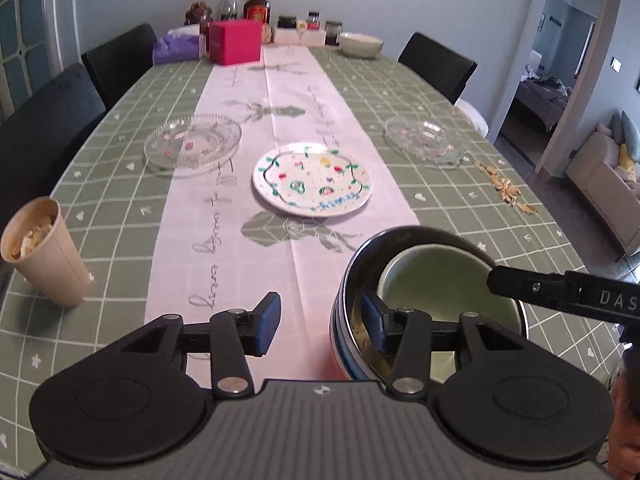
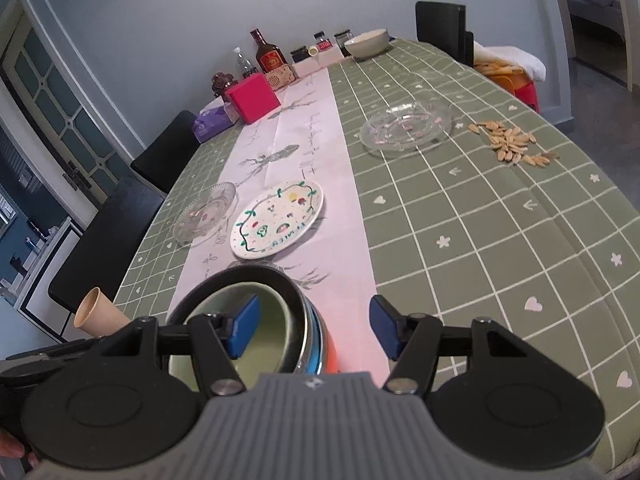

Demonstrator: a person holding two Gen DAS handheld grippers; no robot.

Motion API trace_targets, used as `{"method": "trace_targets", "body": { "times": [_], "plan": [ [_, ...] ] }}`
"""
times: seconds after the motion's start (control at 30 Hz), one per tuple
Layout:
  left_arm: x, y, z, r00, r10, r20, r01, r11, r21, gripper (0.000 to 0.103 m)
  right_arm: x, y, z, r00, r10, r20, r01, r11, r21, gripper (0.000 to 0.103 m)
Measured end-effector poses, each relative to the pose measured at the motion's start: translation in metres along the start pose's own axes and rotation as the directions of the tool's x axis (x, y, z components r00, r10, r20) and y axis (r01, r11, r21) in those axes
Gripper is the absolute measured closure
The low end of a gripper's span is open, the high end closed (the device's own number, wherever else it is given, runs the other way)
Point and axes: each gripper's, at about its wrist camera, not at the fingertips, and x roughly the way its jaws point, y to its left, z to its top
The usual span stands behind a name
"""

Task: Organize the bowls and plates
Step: 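Lower the green bowl into the steel bowl stack and open the right tool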

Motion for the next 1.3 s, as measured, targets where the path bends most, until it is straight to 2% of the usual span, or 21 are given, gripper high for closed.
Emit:
{"method": "trace_targets", "body": {
  "times": [0.1,0.2,0.3,0.4,0.43,0.47,0.53,0.57,0.6,0.7,0.8,0.93,1.07,1.13,1.17,1.3],
  "plan": [
    [0.007,0.004,0.002,1.000,-0.021,0.000,0.021,0.999,-0.036,0.050,0.016,-0.006,-0.003,0.997,0.051,-0.063,-0.048,0.997,0.057,0.042],
    [0.008,0.016,0.004,0.998,-0.064,-0.012,0.062,0.990,-0.124,0.050,0.029,-0.007,-0.008,0.988,0.110,-0.112,-0.097,0.989,0.112,0.043],
    [0.004,0.021,0.004,0.997,-0.080,0.019,0.082,0.981,-0.177,0.048,0.033,0.000,-0.013,0.989,0.086,-0.117,-0.076,0.993,0.088,0.044],
    [0.001,0.013,0.003,0.997,-0.053,0.060,0.060,0.989,-0.135,0.048,0.034,0.003,-0.015,0.993,0.059,-0.104,-0.051,0.996,0.074,0.048],
    [-0.002,0.012,0.003,0.995,-0.055,0.081,0.066,0.989,-0.133,0.048,0.034,0.004,-0.015,0.994,0.044,-0.098,-0.037,0.997,0.068,0.055],
    [-0.006,0.013,0.004,0.991,-0.078,0.105,0.092,0.986,-0.137,0.046,0.033,0.002,-0.015,0.995,0.028,-0.092,-0.022,0.998,0.066,0.064],
    [-0.014,0.014,0.007,0.977,-0.165,0.137,0.183,0.974,-0.133,0.032,0.033,0.000,-0.014,0.995,0.031,-0.091,-0.024,0.997,0.069,0.066],
    [-0.015,0.011,0.008,0.974,-0.182,0.135,0.198,0.974,-0.114,0.031,0.033,0.000,-0.014,0.996,0.028,-0.090,-0.021,0.997,0.068,0.067],
    [-0.015,0.005,0.008,0.978,-0.170,0.123,0.181,0.980,-0.080,0.031,0.033,0.000,-0.014,0.996,0.023,-0.088,-0.017,0.998,0.065,0.067],
    [-0.010,-0.010,0.002,0.991,-0.077,0.111,0.077,0.997,0.006,0.031,0.034,0.003,-0.015,0.997,0.012,-0.082,-0.007,0.999,0.053,0.068],
    [-0.004,-0.013,0.001,0.995,-0.011,0.101,0.007,0.999,0.033,0.031,0.035,0.004,-0.015,0.997,0.004,-0.079,0.000,0.999,0.048,0.068],
    [0.010,-0.007,-0.001,1.000,-0.008,0.020,0.007,1.000,0.012,0.031,0.036,0.006,-0.016,0.997,-0.007,-0.076,0.010,0.999,0.039,0.069],
    [0.022,-0.003,-0.003,0.998,-0.040,-0.043,0.039,0.999,-0.021,0.031,0.038,0.012,-0.018,0.997,-0.005,-0.075,0.007,1.000,0.027,0.069],
    [0.029,0.000,-0.005,0.996,-0.030,-0.087,0.027,0.999,-0.043,0.045,0.039,0.014,-0.019,0.997,0.006,-0.080,-0.004,1.000,0.026,0.069],
    [0.030,0.003,-0.005,0.994,-0.055,-0.090,0.050,0.997,-0.058,0.049,0.040,0.016,-0.019,0.997,0.011,-0.082,-0.009,1.000,0.022,0.069],
    [0.027,0.009,-0.006,0.994,-0.052,-0.096,0.045,0.997,-0.069,0.053,0.043,0.022,-0.021,0.997,0.009,-0.083,-0.008,1.000,0.018,0.070]
  ]
}}
